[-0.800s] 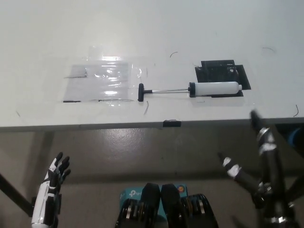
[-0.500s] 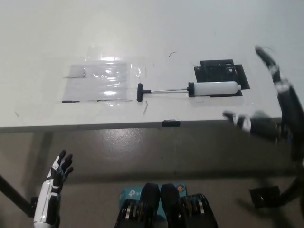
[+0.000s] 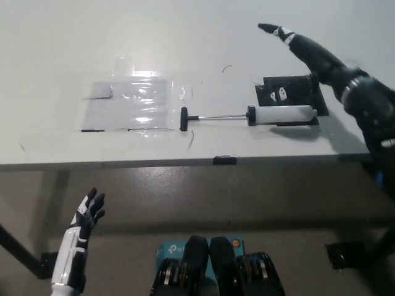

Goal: The robot uses right hand to pick up a small white air pumper and uses its left hand to compress it, and then puts it on the desk

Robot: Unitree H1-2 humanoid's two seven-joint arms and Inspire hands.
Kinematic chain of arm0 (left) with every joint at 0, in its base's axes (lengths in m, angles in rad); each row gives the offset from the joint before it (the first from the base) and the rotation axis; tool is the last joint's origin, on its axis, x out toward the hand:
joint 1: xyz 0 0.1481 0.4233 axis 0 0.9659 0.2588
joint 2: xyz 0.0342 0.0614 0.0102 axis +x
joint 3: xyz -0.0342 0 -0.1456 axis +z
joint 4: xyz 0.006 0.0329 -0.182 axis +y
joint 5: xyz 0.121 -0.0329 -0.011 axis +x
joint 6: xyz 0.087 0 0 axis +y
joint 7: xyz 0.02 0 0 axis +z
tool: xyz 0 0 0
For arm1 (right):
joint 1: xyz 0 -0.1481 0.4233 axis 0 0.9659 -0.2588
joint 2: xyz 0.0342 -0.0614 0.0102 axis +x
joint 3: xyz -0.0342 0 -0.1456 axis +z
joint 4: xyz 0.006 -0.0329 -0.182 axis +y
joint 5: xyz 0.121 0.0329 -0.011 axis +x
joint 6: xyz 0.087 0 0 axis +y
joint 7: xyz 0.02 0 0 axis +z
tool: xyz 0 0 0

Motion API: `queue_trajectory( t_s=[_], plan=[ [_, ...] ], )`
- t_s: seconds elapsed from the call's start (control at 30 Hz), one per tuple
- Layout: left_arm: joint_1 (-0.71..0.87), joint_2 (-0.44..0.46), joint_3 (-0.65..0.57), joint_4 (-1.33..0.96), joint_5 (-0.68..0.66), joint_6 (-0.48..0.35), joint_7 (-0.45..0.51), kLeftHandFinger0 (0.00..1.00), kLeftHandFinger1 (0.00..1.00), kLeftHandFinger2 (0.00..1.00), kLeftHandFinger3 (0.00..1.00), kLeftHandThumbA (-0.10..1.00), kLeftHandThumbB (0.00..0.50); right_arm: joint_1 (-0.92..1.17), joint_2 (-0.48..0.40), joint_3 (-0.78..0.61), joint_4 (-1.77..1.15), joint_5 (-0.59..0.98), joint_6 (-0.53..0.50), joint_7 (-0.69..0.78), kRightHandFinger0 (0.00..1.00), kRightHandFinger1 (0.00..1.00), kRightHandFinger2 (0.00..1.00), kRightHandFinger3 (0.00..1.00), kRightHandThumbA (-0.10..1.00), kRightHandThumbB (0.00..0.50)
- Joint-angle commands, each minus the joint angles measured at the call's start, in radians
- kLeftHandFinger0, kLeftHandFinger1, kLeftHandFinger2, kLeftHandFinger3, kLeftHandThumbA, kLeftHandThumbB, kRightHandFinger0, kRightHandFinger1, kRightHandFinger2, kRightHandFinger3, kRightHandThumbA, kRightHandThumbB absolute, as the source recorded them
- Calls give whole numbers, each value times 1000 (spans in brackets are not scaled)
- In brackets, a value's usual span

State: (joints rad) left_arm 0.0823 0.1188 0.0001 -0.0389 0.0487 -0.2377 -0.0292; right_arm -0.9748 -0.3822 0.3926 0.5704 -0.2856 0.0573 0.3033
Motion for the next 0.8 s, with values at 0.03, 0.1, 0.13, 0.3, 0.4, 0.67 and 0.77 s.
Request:
queue_trajectory(
  t_s=[0.03, 0.1, 0.13, 0.3, 0.4, 0.67, 0.77],
  plan=[
    [-3, 31, -28, -61, 41, 3, -34, 1000, 1000, 1000, 1000, 1000, 139, -259, 34, 100, 285, -103, 70, 143, 1000, 1000, 1000, 1000, 1000, 417],
    [2, 32, -29, -57, 42, -4, -32, 1000, 1000, 1000, 1000, 1000, 145, -282, 50, 117, 341, -107, 68, 142, 1000, 1000, 1000, 1000, 1000, 420],
    [3, 32, -27, -52, 40, -9, -30, 1000, 1000, 1000, 1000, 1000, 146, -302, 63, 126, 387, -108, 67, 145, 1000, 1000, 1000, 1000, 1000, 431],
    [-7, 36, -22, -43, 36, -10, -31, 1000, 1000, 1000, 1000, 1000, 155, -342, 94, 147, 499, -119, 54, 129, 1000, 1000, 1000, 1000, 1000, 445],
    [-8, 39, -19, -40, 42, -5, -31, 1000, 1000, 1000, 1000, 1000, 162, -336, 101, 151, 519, -129, 37, 130, 1000, 1000, 1000, 1000, 1000, 430],
    [-7, 43, -18, -44, 55, 11, -36, 1000, 1000, 1000, 1000, 1000, 151, -324, 121, 121, 584, -109, 6, 179, 1000, 1000, 1000, 1000, 1000, 431],
    [-6, 41, -17, -46, 63, 14, -33, 1000, 1000, 1000, 1000, 1000, 150, -324, 123, 125, 591, -119, 4, 182, 1000, 1000, 1000, 1000, 1000, 444]
  ],
)
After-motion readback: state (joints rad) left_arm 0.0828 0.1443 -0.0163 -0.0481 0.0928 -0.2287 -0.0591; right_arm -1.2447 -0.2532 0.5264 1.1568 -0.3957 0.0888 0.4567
